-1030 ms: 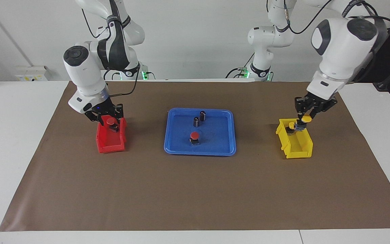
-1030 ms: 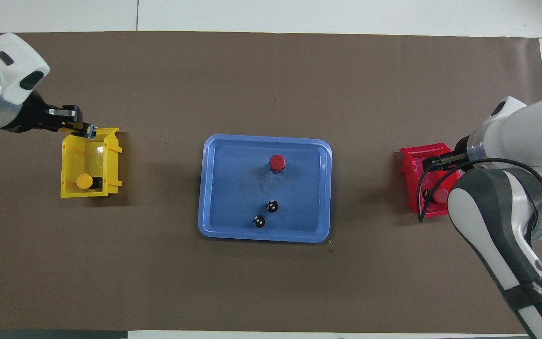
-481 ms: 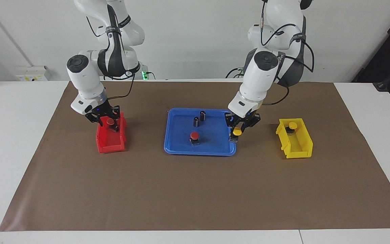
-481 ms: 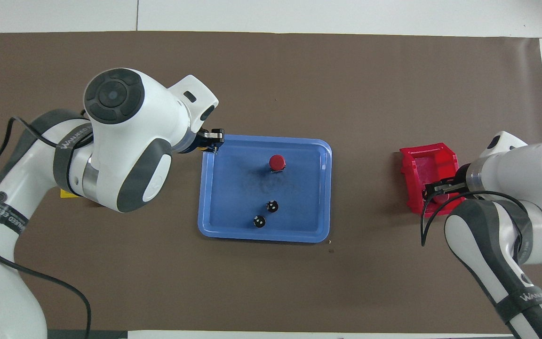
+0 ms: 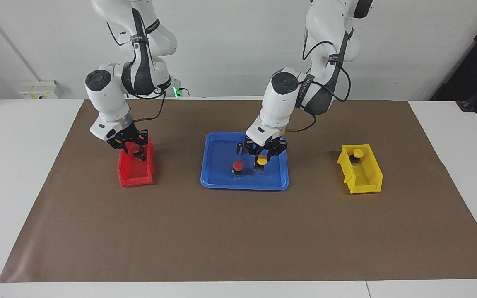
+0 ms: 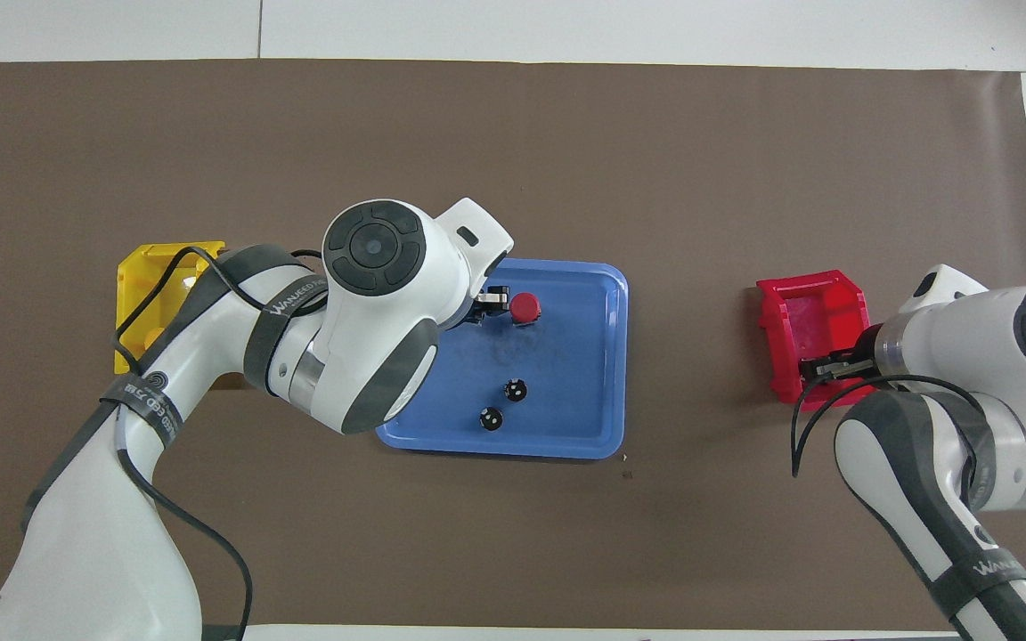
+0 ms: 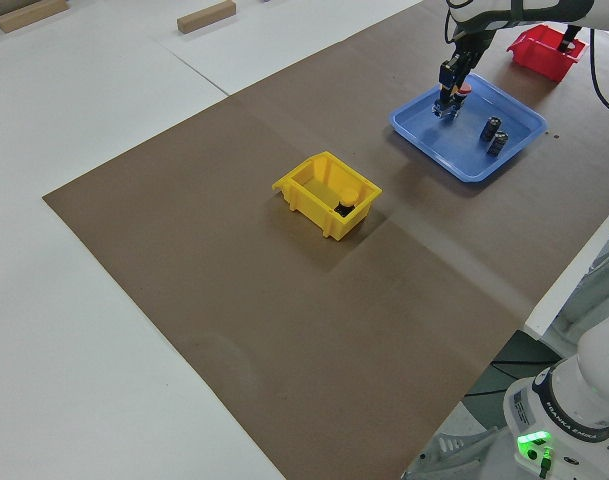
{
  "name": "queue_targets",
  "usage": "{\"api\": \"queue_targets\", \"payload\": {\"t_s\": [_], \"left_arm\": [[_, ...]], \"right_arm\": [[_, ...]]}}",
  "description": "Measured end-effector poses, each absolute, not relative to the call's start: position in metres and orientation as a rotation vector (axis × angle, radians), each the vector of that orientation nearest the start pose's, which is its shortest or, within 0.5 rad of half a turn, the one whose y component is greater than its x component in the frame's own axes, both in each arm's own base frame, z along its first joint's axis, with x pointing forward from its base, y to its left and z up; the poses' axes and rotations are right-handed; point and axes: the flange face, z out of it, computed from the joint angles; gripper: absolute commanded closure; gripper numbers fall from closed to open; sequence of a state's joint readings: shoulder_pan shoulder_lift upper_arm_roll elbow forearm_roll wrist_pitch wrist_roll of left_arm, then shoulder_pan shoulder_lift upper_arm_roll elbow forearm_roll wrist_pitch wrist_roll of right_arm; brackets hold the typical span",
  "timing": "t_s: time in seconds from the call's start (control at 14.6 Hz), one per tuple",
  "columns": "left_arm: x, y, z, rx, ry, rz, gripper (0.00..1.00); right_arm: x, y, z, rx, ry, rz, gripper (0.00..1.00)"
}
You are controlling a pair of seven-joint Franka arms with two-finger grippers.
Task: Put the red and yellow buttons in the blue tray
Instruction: 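Carry the yellow button to the tray while the right gripper grasps red button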
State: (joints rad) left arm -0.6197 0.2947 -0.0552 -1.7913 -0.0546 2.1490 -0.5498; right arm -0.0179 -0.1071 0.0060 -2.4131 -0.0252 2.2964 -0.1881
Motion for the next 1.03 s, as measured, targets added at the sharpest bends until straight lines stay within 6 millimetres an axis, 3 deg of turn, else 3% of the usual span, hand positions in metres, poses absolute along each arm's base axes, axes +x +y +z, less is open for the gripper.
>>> {"api": "queue_targets", "payload": {"t_s": [0.14, 0.34, 0.41, 0.55, 0.69, 0.82, 1.03], "left_arm": [[0.500, -0.401, 0.381, -3.217, 0.148, -0.004, 0.98], [0.502, -0.400, 0.370, -3.209, 0.142, 0.013, 0.97], [0.502, -0.400, 0.370, -3.209, 0.141, 0.013, 0.91], [0.503, -0.400, 0.370, -3.209, 0.139, 0.013, 0.51], [0.503, -0.399, 0.370, -3.207, 0.137, 0.017, 0.46], [0.501, -0.398, 0.370, -3.199, 0.138, 0.034, 0.30], [0.499, -0.396, 0.384, -3.191, 0.139, 0.051, 0.08]], "right_arm": [[0.472, -0.006, 0.350, -3.145, -0.305, 0.026, 0.47], [0.468, -0.006, 0.348, -3.144, -0.305, 0.026, 0.60], [0.467, -0.006, 0.348, -3.145, -0.305, 0.025, 0.64], [0.467, -0.006, 0.347, -3.145, -0.305, 0.016, 0.75], [0.468, -0.006, 0.349, -3.146, -0.305, 0.005, 0.77], [0.475, -0.006, 0.359, -3.147, -0.304, -0.014, 0.77], [0.501, -0.004, 0.402, -3.147, -0.308, 0.031, 0.77]]}}
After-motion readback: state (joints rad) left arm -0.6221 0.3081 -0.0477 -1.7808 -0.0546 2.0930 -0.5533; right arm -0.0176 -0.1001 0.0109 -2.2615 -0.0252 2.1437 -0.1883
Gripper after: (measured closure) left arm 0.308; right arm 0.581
